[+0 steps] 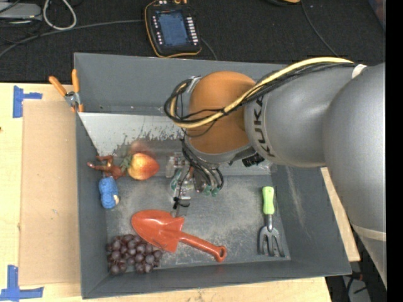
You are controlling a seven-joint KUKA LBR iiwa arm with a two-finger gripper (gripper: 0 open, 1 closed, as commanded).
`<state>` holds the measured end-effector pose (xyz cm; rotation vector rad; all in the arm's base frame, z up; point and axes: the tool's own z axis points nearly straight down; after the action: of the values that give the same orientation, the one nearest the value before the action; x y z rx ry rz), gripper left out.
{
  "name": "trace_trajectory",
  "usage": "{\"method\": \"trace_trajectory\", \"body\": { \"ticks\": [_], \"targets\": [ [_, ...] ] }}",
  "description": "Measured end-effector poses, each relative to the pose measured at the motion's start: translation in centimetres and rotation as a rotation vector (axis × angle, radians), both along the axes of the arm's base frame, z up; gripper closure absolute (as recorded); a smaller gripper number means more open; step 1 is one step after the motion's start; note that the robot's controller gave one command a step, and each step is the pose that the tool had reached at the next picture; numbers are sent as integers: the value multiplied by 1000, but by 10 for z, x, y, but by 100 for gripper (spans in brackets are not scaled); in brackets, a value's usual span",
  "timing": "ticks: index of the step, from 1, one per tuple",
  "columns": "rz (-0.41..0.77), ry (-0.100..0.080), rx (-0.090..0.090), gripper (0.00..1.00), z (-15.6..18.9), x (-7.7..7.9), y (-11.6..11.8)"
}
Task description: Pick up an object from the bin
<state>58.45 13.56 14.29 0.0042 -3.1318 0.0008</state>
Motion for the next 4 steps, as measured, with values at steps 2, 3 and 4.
{"method": "trace_trajectory", "body": {
  "ticks": [2, 3, 4],
  "targets": [
    [-30, -3, 1, 0, -74, -50, -4],
    [-101, -19, 4, 0, -23, -79, -1],
    [-138, 3, -1, 0, -44, -101, -8]
  ]
}}
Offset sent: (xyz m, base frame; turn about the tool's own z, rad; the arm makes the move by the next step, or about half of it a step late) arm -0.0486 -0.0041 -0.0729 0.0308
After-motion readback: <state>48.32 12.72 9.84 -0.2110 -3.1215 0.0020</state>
